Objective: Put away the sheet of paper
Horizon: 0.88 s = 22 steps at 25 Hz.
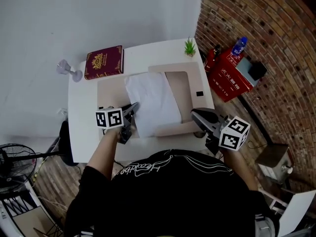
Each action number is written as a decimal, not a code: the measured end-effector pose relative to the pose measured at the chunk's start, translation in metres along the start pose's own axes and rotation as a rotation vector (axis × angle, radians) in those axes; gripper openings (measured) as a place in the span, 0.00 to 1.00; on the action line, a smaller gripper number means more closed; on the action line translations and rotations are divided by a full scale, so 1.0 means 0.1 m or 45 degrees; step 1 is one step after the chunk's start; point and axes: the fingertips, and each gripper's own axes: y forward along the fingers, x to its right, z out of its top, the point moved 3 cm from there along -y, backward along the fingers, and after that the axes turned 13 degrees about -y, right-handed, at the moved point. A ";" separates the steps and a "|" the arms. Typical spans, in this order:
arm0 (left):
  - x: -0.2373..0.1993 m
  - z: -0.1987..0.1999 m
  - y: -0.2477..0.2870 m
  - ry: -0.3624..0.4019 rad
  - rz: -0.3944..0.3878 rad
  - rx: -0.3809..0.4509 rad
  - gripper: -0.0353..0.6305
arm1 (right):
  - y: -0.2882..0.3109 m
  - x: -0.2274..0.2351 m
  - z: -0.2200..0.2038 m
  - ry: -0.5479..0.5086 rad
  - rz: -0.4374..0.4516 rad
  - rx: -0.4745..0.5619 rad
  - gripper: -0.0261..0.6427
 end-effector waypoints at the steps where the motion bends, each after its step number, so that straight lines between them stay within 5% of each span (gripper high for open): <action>1: 0.01 0.00 0.03 0.001 0.003 -0.009 0.10 | 0.00 0.00 -0.01 0.003 -0.004 0.002 0.04; 22: 0.43 -0.10 0.79 -0.192 -0.041 -0.207 0.10 | -0.07 0.00 -0.07 0.051 -0.074 0.031 0.04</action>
